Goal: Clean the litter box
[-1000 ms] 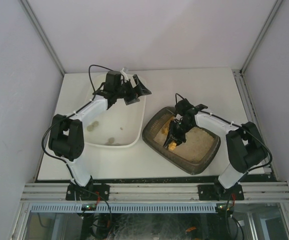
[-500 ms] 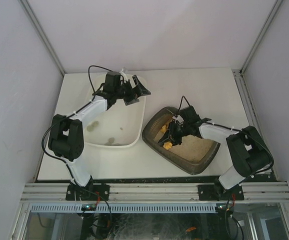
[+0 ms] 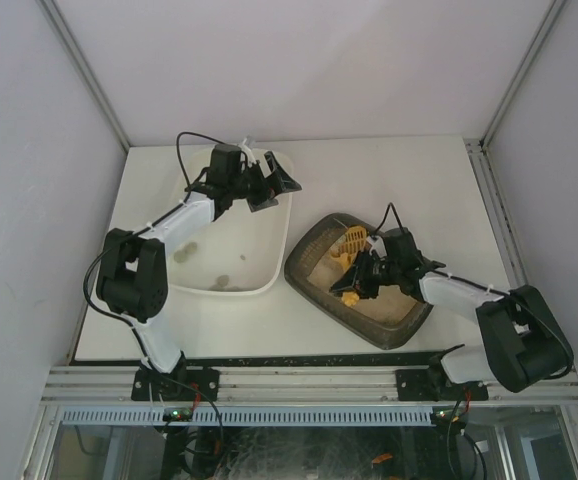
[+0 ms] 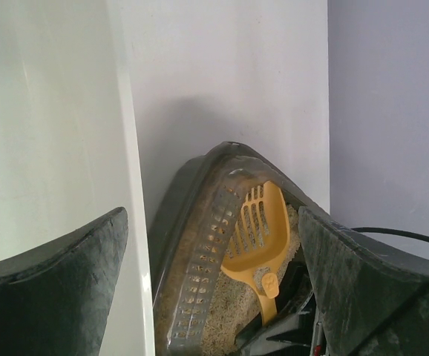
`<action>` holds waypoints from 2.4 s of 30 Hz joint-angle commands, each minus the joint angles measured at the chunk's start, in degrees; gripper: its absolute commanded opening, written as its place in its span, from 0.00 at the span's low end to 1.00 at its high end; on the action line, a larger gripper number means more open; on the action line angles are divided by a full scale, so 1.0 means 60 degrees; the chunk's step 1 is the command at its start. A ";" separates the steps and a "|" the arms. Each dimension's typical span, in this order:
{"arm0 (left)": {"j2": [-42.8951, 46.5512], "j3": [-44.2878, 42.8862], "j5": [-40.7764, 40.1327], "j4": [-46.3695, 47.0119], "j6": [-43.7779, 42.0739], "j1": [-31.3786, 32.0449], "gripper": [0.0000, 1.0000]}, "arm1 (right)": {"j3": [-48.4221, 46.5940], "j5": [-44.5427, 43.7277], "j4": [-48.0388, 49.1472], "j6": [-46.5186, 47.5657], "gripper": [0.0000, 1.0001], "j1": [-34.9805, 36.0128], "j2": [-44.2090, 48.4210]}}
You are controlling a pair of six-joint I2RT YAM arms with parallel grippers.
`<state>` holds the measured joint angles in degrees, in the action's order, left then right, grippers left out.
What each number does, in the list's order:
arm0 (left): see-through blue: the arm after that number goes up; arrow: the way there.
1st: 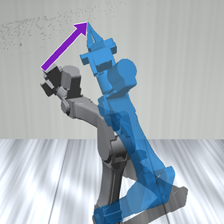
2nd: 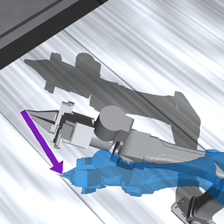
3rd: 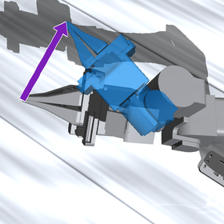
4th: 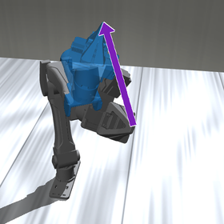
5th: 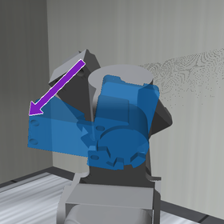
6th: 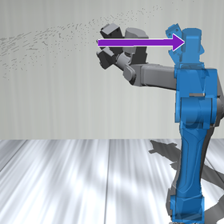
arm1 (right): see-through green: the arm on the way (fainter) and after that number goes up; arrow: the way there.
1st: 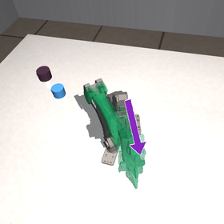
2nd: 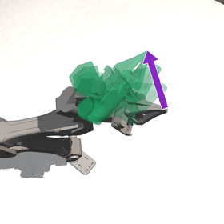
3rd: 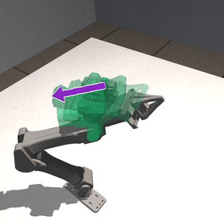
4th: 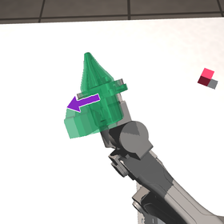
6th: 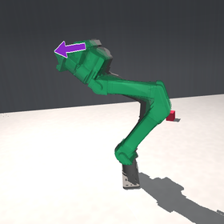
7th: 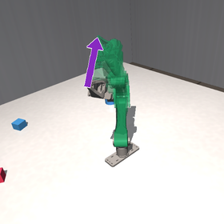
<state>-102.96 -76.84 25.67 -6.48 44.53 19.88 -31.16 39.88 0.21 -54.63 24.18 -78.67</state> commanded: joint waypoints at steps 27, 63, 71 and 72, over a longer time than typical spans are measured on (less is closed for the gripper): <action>0.0705 -0.0411 -0.0469 -0.0193 -0.0758 -0.0047 1.00 | 0.0711 0.0171 -0.3466 0.1345 0.00 -0.0823 0.4488; 0.5428 0.0327 -0.3003 -0.4351 -0.5419 -0.0130 1.00 | -0.0051 0.1529 -0.4094 0.1920 0.00 -0.0764 0.6356; 0.6549 0.0559 -0.4846 -0.5091 -0.6943 -0.0186 1.00 | 0.2607 0.0637 -0.0720 -0.1201 0.00 0.0062 0.9571; 0.6574 0.0558 -0.4776 -0.5316 -0.7155 -0.0196 1.00 | 0.2857 0.0508 -0.0463 -0.1326 0.00 0.0202 0.9702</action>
<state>-67.05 -73.82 2.46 -35.24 8.43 19.18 -19.22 46.57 -13.63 -53.39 22.15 -22.52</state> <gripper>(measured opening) 0.996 0.177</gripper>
